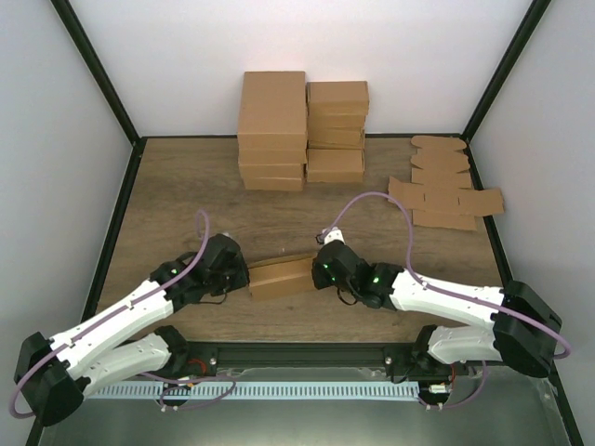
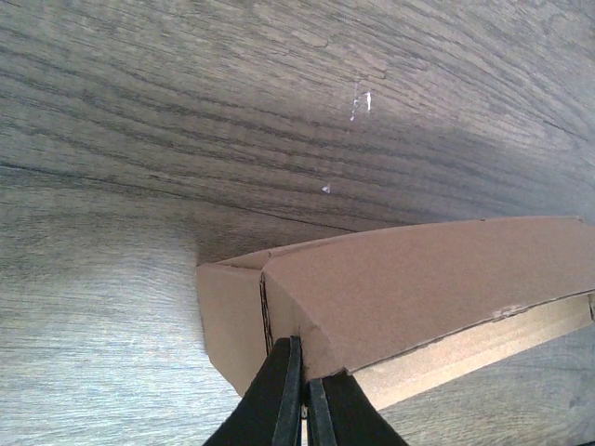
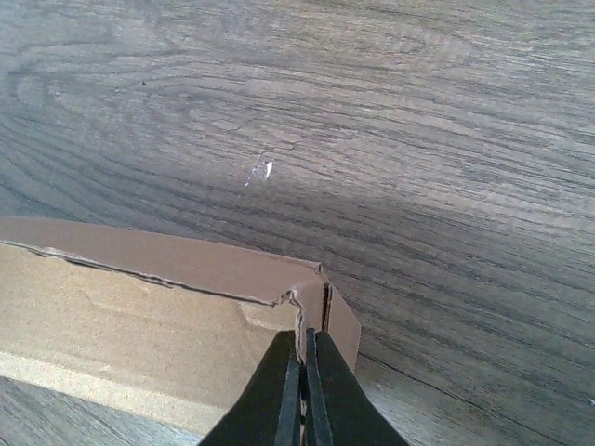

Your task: Fold the paper box

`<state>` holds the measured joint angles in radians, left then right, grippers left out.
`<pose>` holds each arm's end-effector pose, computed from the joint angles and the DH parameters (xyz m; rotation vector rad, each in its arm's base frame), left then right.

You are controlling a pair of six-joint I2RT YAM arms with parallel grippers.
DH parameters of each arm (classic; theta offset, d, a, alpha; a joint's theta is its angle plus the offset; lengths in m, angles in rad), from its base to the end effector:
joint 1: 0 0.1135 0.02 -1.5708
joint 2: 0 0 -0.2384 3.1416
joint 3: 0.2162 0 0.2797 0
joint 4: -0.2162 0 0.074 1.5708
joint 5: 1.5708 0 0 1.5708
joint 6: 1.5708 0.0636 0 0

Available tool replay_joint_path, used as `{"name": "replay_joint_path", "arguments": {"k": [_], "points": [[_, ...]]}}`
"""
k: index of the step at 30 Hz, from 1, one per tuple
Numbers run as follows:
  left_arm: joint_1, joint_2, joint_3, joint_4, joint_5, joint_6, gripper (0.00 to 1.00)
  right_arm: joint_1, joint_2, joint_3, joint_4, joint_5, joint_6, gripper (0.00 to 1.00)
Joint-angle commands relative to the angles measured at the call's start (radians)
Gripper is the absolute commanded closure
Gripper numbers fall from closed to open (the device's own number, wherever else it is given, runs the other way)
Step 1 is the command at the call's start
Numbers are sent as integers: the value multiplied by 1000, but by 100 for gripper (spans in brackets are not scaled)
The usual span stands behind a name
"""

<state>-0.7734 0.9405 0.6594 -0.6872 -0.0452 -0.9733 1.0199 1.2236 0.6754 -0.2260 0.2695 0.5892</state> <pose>0.1713 -0.1632 0.1746 -0.2839 2.6436 -0.5946 0.1715 0.2468 0.1519 -0.3727 2.3336 0.4935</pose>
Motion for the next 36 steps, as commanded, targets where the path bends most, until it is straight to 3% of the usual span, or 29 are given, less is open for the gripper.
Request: {"name": "replay_joint_path", "arguments": {"k": [1, 12, 18, 27, 29, 36], "points": [[-23, 18, -56, -72, 36, -39, 96, 14, 24, -61, -88, -54, 35, 99], [-39, 24, -23, -87, 40, -41, 96, 13, 10, -41, -156, -51, 29, 99], [-39, 5, 36, -142, -3, -29, 69, 13, -18, -76, -141, -46, 32, 99], [-39, -35, 176, -246, 24, 18, 53, 14, -16, -92, -107, -45, 27, 99], [-37, -36, 215, -267, 29, 30, 54, 14, -19, -95, -105, -41, 27, 99], [13, 1, 328, -264, 75, 144, 91, 14, -27, -92, -107, -42, 21, 99]]}}
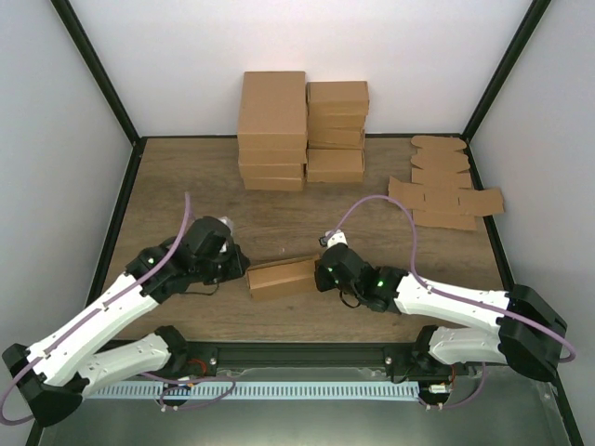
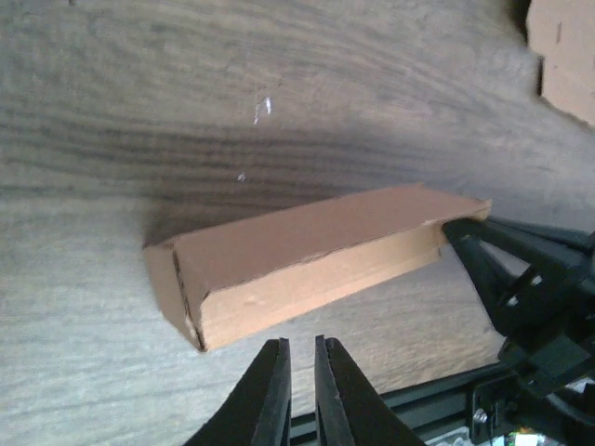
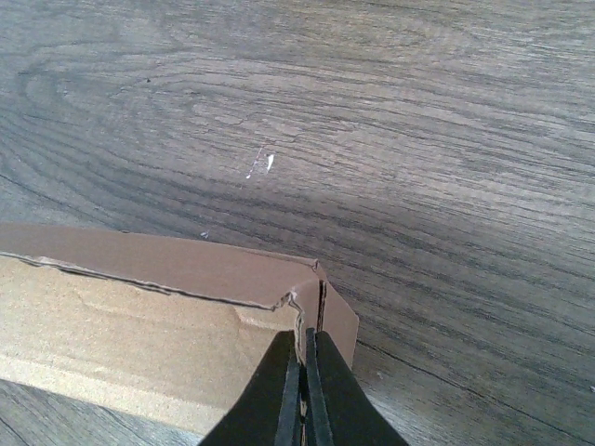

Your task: Fold the paper box

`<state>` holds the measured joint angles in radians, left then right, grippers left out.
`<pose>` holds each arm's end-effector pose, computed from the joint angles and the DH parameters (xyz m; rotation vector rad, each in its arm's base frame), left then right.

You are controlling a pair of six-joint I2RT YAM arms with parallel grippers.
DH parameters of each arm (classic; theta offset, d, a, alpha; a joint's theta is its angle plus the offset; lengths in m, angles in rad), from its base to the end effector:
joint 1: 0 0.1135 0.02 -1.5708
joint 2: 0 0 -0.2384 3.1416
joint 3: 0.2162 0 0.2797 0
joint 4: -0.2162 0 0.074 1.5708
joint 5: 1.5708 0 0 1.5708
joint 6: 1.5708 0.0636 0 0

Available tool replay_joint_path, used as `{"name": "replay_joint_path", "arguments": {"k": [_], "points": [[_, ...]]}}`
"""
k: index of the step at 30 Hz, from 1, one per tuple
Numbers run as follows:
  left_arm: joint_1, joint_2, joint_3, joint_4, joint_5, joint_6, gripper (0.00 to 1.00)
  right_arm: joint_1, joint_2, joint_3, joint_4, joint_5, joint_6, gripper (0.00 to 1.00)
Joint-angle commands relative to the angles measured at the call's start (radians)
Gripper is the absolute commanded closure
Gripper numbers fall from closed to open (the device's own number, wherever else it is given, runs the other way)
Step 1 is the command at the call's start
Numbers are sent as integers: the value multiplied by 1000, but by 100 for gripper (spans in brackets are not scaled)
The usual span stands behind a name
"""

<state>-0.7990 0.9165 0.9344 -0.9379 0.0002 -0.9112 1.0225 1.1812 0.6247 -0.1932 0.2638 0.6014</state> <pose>0.1606 -0.1651 0.2581 -0.1476 2.6308 -0.6711 0.1665 0.2407 0.1484 -0.3574 2.3200 0.5263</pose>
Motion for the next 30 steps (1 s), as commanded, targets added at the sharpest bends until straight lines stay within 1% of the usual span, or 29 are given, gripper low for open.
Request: {"name": "replay_joint_path", "arguments": {"k": [1, 2, 5, 8, 17, 23, 30], "points": [[55, 41, 56, -3, 46, 100, 95, 11, 15, -42, -141, -37, 9, 99], [73, 54, 54, 16, 69, 115, 96, 11, 13, -41, -141, -38, 9, 99], [116, 80, 26, 86, 134, 142, 96, 11, 9, -43, -143, -37, 10, 99], [136, 104, 6, 133, 145, 154, 96, 11, 9, -52, -137, -39, 12, 99], [146, 165, -70, 204, 188, 183, 96, 11, 26, -83, -114, -74, 17, 99], [146, 160, -149, 272, 251, 153, 96, 13, 35, -118, -86, -95, 30, 99], [146, 144, -205, 305, 311, 131, 96, 13, 36, -115, -103, -103, 32, 99]]}}
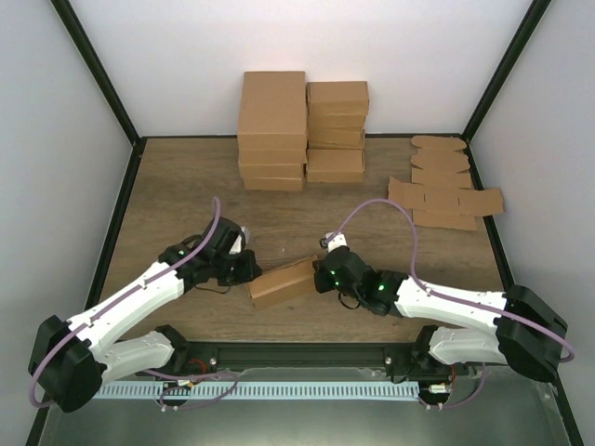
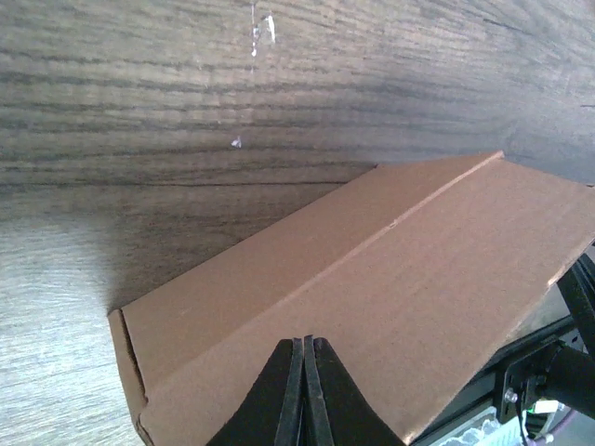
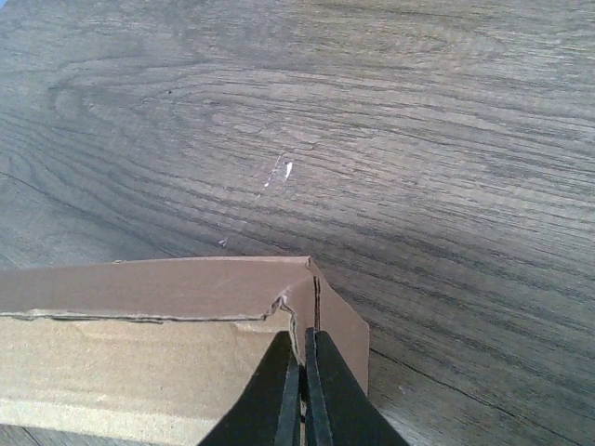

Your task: Fold the paper box

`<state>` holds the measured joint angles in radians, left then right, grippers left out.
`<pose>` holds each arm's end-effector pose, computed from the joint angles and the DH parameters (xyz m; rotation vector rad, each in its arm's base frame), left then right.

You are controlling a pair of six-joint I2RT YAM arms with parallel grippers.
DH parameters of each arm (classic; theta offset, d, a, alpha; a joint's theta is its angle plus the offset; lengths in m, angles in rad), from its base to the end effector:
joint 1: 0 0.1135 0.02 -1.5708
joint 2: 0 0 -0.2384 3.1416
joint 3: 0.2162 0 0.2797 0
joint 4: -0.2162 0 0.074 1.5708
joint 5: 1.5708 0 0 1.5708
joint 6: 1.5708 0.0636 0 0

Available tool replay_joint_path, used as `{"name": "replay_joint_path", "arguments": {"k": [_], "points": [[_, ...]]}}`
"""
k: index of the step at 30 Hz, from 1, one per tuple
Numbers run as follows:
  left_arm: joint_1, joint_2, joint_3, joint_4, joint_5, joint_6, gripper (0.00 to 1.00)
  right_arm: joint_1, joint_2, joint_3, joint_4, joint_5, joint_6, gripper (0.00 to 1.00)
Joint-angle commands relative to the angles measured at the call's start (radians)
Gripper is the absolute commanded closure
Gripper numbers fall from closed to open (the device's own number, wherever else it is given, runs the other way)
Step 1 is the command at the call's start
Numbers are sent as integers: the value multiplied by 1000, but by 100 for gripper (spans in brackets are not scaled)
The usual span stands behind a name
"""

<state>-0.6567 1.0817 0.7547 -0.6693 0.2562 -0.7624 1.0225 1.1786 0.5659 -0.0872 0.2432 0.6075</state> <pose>0.1958 -0.1713 0.1793 -0.0409 2.7601 -0.8004 0.1646 0.2401 0.1384 -0.3477 2.2896 0.5890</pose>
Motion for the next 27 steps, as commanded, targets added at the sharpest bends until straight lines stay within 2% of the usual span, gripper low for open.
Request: {"name": "replay_joint_path", "arguments": {"k": [1, 6, 13, 22, 27], "points": [[3, -26, -31, 39, 57, -18, 96, 12, 35, -52, -219, -76, 25, 99], [3, -36, -51, 51, 67, -25, 96, 12, 15, -14, -286, -32, 6, 99], [-1, -29, -55, 63, 78, -16, 96, 12, 11, 1, -299, -26, -17, 97], [-7, -5, -28, 55, 82, 17, 96, 12, -46, 39, -288, -9, -43, 80], [-7, 22, 3, 47, 59, 35, 88, 12, -50, 96, -359, 29, -36, 65]]}}
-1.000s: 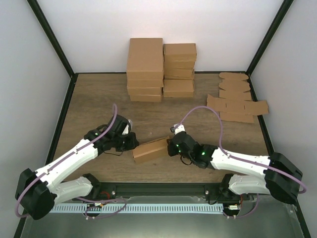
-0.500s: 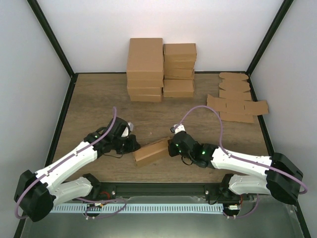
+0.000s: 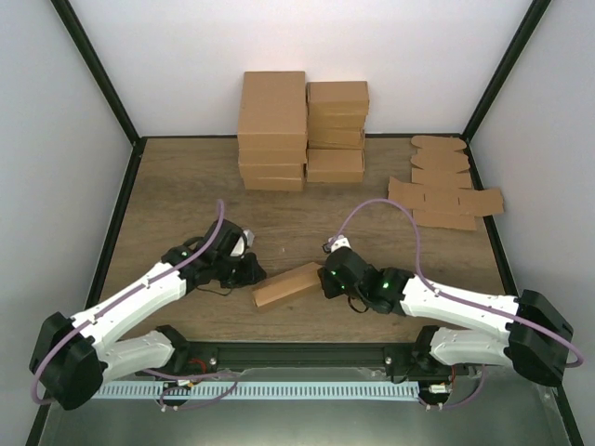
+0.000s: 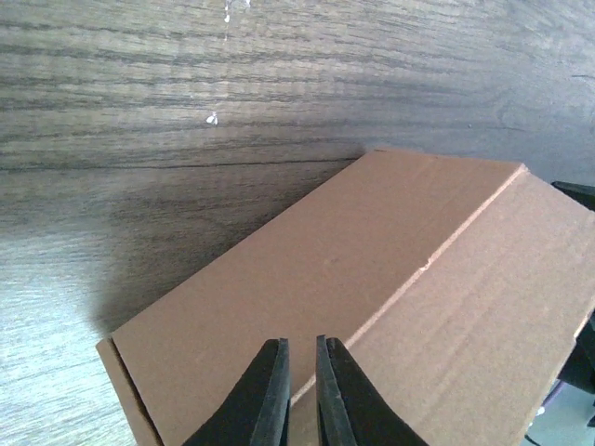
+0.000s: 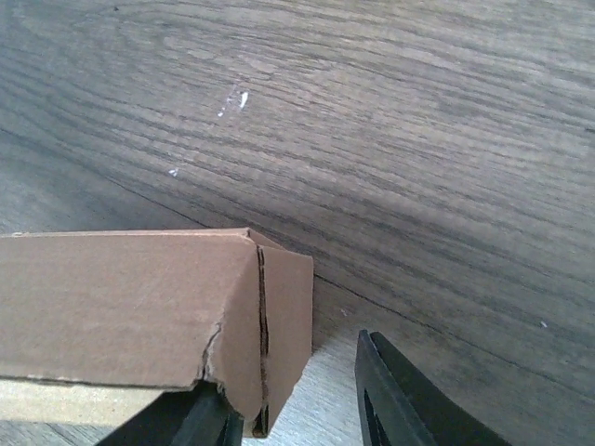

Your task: Fold the paper box

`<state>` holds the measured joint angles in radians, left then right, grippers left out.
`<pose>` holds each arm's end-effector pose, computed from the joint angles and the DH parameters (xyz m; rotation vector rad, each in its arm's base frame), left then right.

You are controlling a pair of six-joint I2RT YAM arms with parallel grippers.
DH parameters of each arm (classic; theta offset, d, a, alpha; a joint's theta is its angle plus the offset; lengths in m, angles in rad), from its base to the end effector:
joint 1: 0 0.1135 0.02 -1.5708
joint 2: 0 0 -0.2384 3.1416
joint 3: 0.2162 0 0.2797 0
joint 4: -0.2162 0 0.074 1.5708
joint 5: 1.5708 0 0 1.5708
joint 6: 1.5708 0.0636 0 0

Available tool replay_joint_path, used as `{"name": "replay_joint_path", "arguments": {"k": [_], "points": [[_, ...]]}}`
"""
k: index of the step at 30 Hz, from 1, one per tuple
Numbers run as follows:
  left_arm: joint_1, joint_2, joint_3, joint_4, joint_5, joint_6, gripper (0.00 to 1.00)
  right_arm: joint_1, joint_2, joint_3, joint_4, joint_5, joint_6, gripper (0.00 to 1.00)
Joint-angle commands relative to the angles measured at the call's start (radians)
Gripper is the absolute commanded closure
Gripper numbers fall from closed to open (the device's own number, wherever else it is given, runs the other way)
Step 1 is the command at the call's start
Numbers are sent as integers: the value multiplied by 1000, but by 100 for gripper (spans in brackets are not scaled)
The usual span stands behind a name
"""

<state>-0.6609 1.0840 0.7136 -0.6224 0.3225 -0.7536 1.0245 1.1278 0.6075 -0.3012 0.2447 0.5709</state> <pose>0.1915 -0.1744 0.1687 0.0055 2.7777 -0.8790 0.1571 0.2288 0.1458 -0.4284 2.3746 0.4714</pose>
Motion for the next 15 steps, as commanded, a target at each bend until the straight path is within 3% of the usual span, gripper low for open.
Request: {"name": "replay_joint_path", "arguments": {"k": [1, 10, 15], "points": [[-3, 27, 54, -6, -15, 34, 87, 11, 0, 69, -158, 28, -1, 63], [-3, 97, 175, -72, -100, 146, 70, 10, -73, 120, -189, 23, -19, 48], [-3, 79, 213, -111, -123, 195, 63, 6, -35, 221, -248, 31, -24, 41]]}}
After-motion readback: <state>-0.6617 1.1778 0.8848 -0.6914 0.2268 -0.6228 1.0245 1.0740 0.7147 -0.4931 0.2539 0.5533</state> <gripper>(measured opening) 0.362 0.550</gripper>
